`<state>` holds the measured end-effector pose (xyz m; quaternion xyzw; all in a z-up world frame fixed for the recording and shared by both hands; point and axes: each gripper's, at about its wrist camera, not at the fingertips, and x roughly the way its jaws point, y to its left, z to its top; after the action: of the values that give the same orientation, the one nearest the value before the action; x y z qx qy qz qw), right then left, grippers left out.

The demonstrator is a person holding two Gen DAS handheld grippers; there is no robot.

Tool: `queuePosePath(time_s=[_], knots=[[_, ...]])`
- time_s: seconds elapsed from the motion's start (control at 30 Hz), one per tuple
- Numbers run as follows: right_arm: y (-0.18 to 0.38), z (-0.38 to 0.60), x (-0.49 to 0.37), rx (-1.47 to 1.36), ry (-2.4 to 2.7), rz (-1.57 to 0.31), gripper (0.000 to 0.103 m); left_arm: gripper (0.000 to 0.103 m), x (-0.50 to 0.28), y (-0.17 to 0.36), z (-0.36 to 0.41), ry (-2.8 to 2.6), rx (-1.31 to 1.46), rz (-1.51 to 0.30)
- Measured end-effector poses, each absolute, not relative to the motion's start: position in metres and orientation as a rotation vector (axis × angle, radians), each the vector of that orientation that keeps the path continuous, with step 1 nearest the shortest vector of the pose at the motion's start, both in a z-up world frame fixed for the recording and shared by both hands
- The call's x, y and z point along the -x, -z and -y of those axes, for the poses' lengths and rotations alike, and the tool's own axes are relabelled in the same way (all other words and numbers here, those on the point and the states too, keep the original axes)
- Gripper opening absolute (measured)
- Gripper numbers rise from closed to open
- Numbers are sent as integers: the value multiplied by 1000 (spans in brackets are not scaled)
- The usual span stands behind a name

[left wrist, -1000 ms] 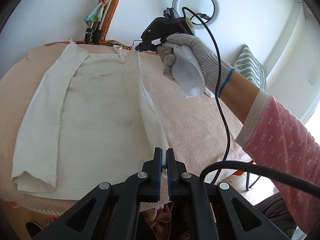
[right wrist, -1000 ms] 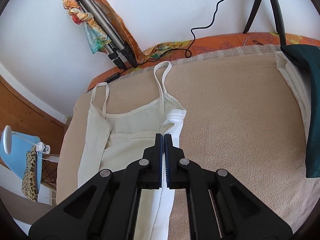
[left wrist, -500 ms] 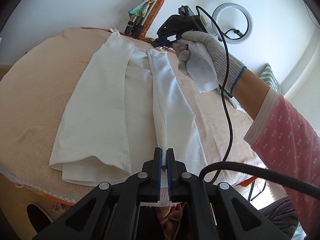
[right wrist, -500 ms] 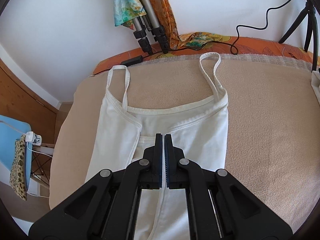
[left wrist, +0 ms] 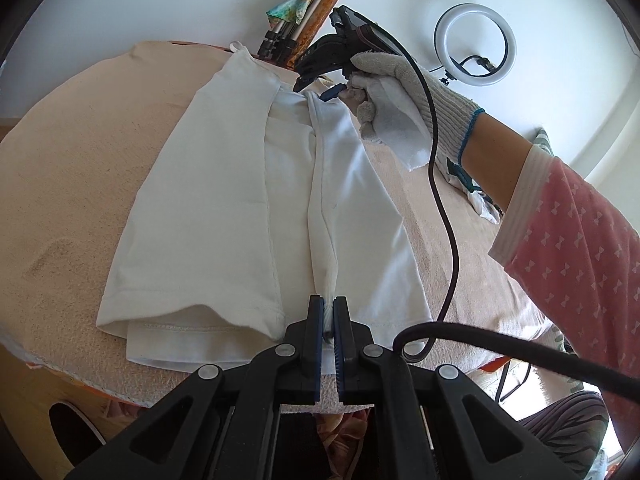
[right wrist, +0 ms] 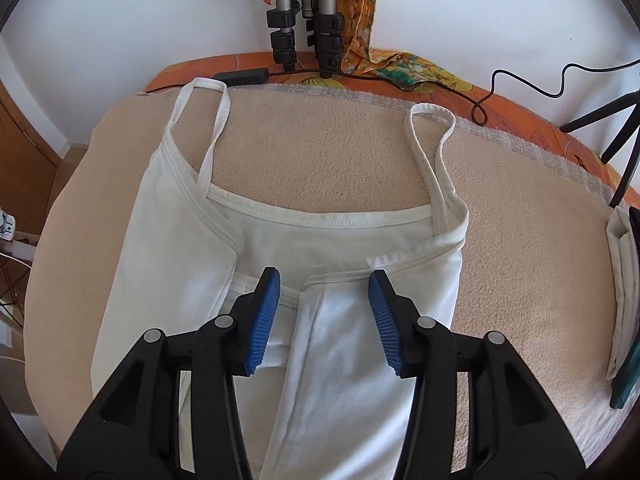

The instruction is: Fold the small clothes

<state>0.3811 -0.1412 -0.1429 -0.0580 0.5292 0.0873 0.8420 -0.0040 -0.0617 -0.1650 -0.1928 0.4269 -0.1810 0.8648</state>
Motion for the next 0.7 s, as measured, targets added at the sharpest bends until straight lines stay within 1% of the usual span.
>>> queuePosePath(time_s=[0.03, 0.07, 0.1, 0.13, 0.2, 0.27, 0.43, 0.7], knots=[[146, 141, -382, 130, -174, -1124, 35, 2, 4, 165, 62, 381, 406, -897], [146, 142, -382, 127, -171, -1125, 29, 2, 4, 165, 62, 381, 407, -897], [146, 144, -383, 114, -175, -1123, 27, 2, 4, 165, 62, 382, 408, -898], [144, 146, -383, 100, -177, -1123, 16, 2, 4, 165, 62, 384, 412, -898], [139, 150, -383, 89, -171, -1120, 11, 2, 5, 164, 60, 389, 419, -898], [130, 152, -382, 90, -164, -1110, 10, 2, 6, 162, 57, 382, 425, -891], [117, 144, -383, 85, -189, -1091, 9, 2, 6, 160, 46, 349, 426, -876], [141, 124, -390, 89, -226, -1107, 9, 2, 6, 171, 47, 321, 396, -896]])
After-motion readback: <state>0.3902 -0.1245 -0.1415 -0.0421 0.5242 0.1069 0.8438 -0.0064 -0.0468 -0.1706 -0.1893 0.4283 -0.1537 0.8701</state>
